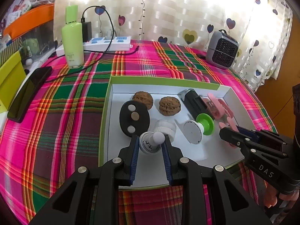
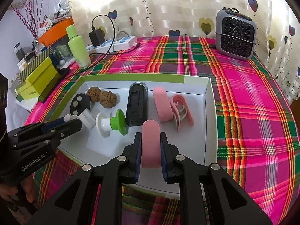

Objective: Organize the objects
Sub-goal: 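Lower the pink block and white knob item into the box and open both tools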

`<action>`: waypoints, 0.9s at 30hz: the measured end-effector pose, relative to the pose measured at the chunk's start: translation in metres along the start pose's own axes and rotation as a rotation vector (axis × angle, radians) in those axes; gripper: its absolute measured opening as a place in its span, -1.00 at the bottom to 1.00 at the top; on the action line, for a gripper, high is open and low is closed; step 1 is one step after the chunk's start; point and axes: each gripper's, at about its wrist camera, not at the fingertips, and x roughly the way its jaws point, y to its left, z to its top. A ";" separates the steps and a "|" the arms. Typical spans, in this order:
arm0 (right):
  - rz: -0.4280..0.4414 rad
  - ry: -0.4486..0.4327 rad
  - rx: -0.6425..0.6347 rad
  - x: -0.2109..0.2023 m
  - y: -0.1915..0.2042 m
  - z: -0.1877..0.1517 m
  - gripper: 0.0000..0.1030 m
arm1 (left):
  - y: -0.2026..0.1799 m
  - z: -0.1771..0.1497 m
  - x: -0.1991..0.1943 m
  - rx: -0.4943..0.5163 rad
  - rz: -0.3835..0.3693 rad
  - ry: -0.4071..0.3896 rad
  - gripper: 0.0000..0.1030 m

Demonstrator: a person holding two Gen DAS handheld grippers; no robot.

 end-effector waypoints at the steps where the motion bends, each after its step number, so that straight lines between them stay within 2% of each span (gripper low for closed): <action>1: -0.001 -0.001 -0.001 0.001 0.000 0.000 -0.64 | 0.000 0.000 0.000 0.002 0.002 0.001 -0.55; 27: -0.013 0.007 -0.012 0.003 0.003 0.000 -0.64 | -0.002 0.001 0.002 0.017 0.017 0.000 -0.55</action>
